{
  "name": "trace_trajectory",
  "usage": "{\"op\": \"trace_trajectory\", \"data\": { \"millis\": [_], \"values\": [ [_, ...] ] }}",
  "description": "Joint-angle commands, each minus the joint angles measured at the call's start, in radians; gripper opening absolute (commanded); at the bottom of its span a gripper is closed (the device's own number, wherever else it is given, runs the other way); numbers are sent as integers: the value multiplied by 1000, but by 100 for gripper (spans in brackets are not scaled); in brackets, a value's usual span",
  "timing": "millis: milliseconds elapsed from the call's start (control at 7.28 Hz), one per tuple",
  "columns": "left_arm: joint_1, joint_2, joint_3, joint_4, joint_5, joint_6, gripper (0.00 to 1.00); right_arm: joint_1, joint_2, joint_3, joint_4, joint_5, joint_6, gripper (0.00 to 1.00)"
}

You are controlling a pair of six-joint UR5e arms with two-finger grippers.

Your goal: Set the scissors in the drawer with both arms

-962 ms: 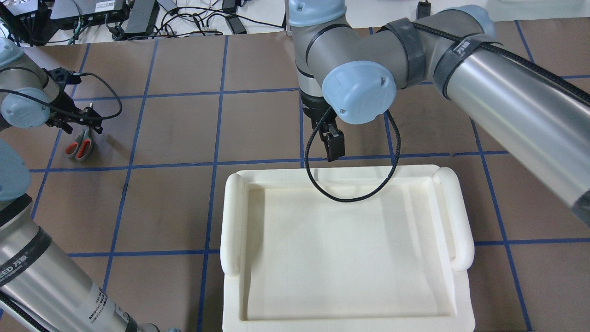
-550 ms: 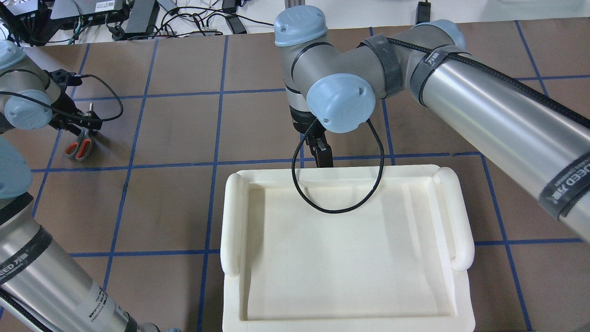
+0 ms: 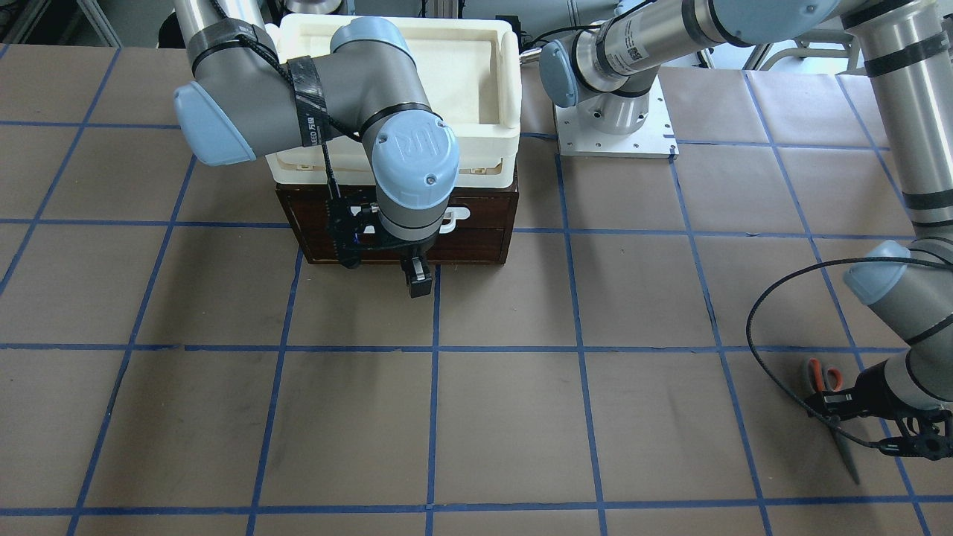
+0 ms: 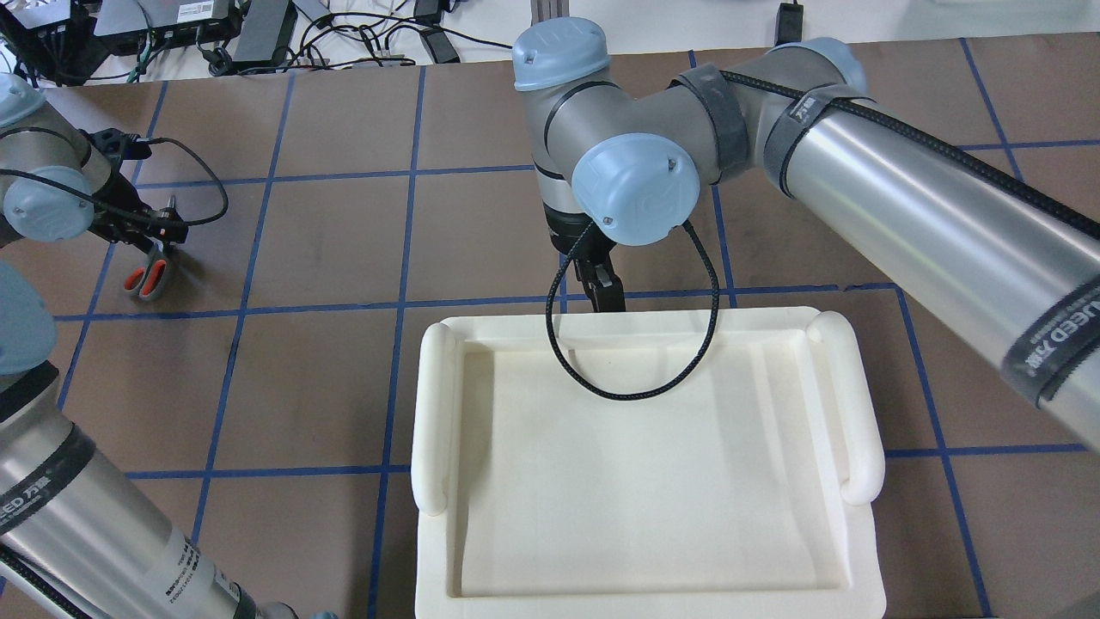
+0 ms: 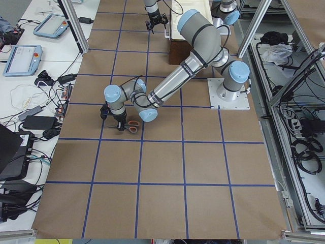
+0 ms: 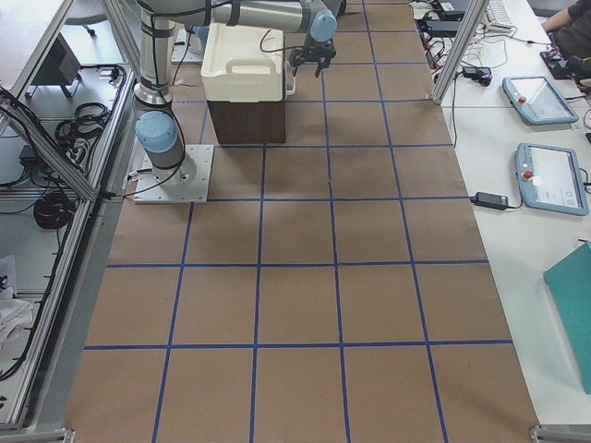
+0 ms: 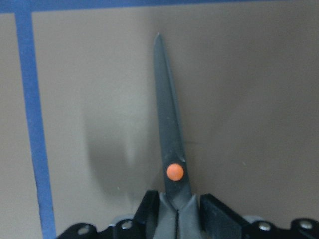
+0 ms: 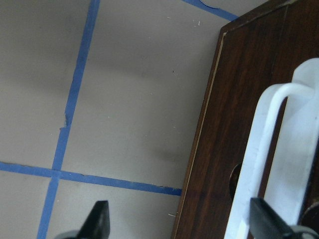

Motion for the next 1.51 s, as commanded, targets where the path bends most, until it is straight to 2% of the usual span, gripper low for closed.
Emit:
{"op": "trace_trajectory", "data": {
  "millis": [0, 275, 412, 550, 824, 1099, 1237, 1374],
  "values": [
    [0, 17, -1, -4, 0, 2, 11, -1, 0, -1, 20, 2, -1, 100],
    [0, 18, -1, -4, 0, 2, 11, -1, 0, -1, 23, 8, -1, 100],
    [0, 26, -1, -4, 0, 4, 10, -1, 1, -1, 21, 51, -1, 100],
    [-2, 44, -1, -5, -2, 5, 10, -1, 0, 1, 27, 54, -1, 100],
    [-23, 111, 11, -112, -5, 27, 10, -1, 1, 2, 44, 51, -10, 100],
    [-90, 260, 12, -253, -11, 28, 10, -1, 6, 4, 49, 51, -13, 100],
    [-131, 333, 12, -336, -5, 98, 10, -1, 13, 4, 49, 49, -13, 100],
    [-155, 415, 13, -376, -14, 249, 10, -1, 21, 4, 47, 48, -13, 100]
  ]
}}
